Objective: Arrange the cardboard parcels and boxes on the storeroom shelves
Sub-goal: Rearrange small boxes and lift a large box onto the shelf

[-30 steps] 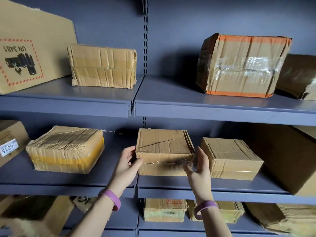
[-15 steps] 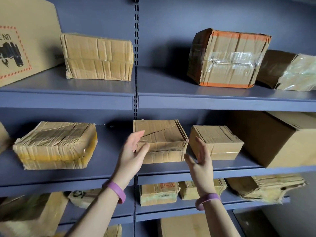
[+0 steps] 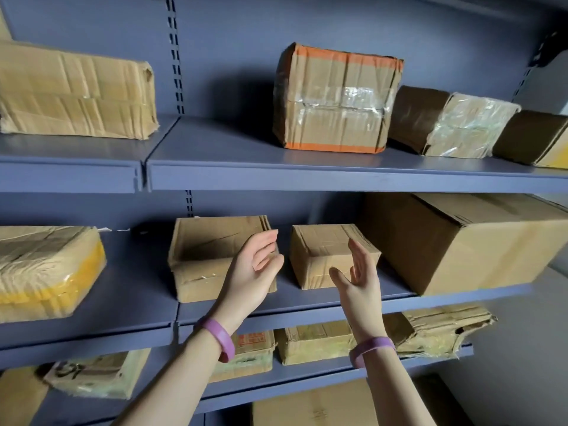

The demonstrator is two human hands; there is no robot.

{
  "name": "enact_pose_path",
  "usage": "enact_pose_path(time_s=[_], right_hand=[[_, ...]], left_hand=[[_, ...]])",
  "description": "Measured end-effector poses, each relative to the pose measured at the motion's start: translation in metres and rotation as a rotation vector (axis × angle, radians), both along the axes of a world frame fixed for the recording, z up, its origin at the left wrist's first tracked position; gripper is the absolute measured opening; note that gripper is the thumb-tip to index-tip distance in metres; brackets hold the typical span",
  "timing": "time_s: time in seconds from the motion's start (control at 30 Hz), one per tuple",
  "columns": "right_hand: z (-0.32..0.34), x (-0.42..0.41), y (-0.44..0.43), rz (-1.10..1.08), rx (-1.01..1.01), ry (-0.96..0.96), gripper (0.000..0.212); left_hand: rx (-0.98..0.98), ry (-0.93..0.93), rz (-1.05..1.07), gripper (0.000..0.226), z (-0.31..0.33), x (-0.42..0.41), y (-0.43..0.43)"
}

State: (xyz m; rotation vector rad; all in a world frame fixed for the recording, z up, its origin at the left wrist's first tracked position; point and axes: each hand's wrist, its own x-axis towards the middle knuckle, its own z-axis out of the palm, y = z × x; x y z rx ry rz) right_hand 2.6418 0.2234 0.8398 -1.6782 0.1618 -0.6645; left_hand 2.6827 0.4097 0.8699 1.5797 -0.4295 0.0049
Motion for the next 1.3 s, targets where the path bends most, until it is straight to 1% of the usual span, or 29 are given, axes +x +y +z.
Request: enact_pose_path(time_s=[0.17,0.27,0.33,0.43,0.53,0.63,0.77,0.8,0.87,0.97,1.07,1.2,1.3], right_hand=[[-0.002,0.01,-0.06,0.048,-0.024,-0.017,0.061],[-0.007,0.017,-0.094,0.067,-0.02,-0.013,0.06],[-0.013,0.023,-0.114,0.089,-0.004,0.006,0.06],[-0.03,0.033,-0.135,0.151,0.01,0.084,0.063],[-0.045,0.043,-0.145,0.224,0.079,0.167,0.071],[-0.056,0.05,-0.146,0.302,0.159,0.244,0.073],[-0.07,0.056,-0.148,0.301,0.067,0.247,0.063],[-0.071,0.057,-0.149,0.302,0.05,0.25,0.059],[-0.066,0.056,-0.151,0.308,0.04,0.222,0.049],[-0.051,0.051,-0.153,0.312,0.07,0.135,0.034],[-0.039,0.044,-0.153,0.297,0.083,0.058,0.031],[-0.028,0.032,-0.15,0.306,0.127,-0.003,0.033],[-0.025,0.024,-0.152,0.302,0.2,-0.001,0.03]], left_hand=[[0.078,-0.014,0.028,0.044,-0.007,0.0,-0.061],[0.122,0.027,0.065,0.048,-0.018,0.003,-0.093],[0.164,0.061,0.114,0.055,-0.026,0.005,-0.109],[0.187,0.115,0.21,0.075,-0.033,0.008,-0.127],[0.179,0.234,0.318,0.086,-0.041,0.011,-0.139],[0.205,0.329,0.372,0.08,-0.052,0.016,-0.146],[0.279,0.37,0.417,0.051,-0.06,0.016,-0.146],[0.283,0.366,0.418,0.05,-0.062,0.016,-0.144],[0.279,0.338,0.415,0.057,-0.066,0.017,-0.138],[0.197,0.246,0.441,0.053,-0.054,0.01,-0.135],[0.013,0.196,0.457,0.056,-0.046,-0.001,-0.136],[-0.212,0.21,0.454,0.035,-0.045,-0.011,-0.14],[-0.302,0.256,0.444,0.021,-0.042,-0.016,-0.137]])
